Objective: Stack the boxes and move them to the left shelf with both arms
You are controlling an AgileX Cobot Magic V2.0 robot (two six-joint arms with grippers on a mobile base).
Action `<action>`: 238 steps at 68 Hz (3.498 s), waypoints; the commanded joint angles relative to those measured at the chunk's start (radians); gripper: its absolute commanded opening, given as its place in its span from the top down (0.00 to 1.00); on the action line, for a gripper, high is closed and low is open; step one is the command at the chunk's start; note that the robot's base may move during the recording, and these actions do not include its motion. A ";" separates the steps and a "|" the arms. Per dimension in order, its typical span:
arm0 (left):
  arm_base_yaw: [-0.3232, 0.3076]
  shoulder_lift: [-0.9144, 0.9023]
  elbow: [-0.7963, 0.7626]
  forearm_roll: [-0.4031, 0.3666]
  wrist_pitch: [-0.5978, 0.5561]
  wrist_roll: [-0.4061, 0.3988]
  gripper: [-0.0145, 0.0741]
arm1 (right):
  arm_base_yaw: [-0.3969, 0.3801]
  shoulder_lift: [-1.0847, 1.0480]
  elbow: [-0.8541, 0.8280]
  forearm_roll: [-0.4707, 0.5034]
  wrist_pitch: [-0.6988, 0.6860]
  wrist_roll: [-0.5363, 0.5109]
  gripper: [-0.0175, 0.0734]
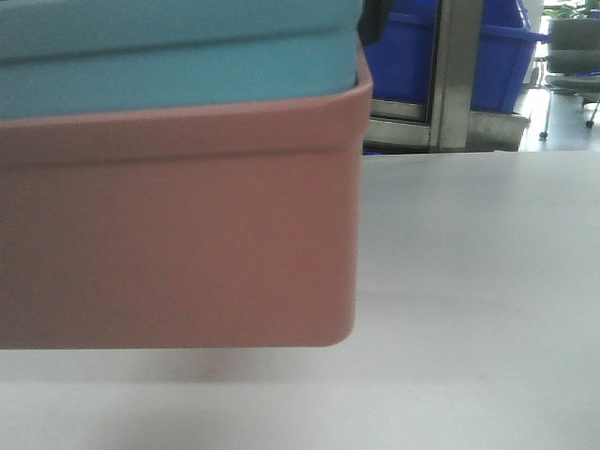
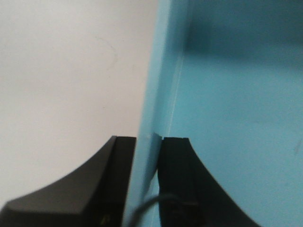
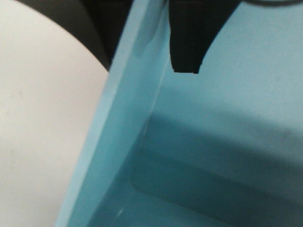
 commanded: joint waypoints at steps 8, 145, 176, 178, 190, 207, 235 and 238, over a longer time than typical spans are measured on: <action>-0.043 -0.033 -0.050 -0.088 -0.225 -0.017 0.85 | 0.040 -0.039 -0.041 0.055 -0.208 0.038 0.75; -0.043 -0.033 -0.050 -0.088 -0.224 -0.017 0.85 | 0.040 -0.039 -0.041 0.055 -0.202 0.038 0.75; -0.043 -0.033 -0.050 -0.088 -0.224 -0.017 0.85 | 0.040 -0.039 -0.041 0.055 -0.202 0.038 0.75; -0.043 -0.033 -0.050 -0.088 -0.224 -0.017 0.85 | 0.040 -0.039 -0.041 0.055 -0.202 0.038 0.75; -0.043 -0.033 -0.050 -0.088 -0.224 -0.017 0.85 | 0.040 -0.039 -0.041 0.055 -0.202 0.038 0.75; -0.043 -0.033 -0.050 -0.088 -0.224 -0.017 0.85 | 0.040 -0.039 -0.041 0.055 -0.202 0.038 0.75; -0.043 -0.033 -0.050 -0.088 -0.224 -0.017 0.85 | 0.040 -0.039 -0.041 0.055 -0.202 0.038 0.75; -0.043 -0.033 -0.050 -0.088 -0.224 -0.017 0.85 | 0.040 -0.039 -0.041 0.055 -0.202 0.038 0.75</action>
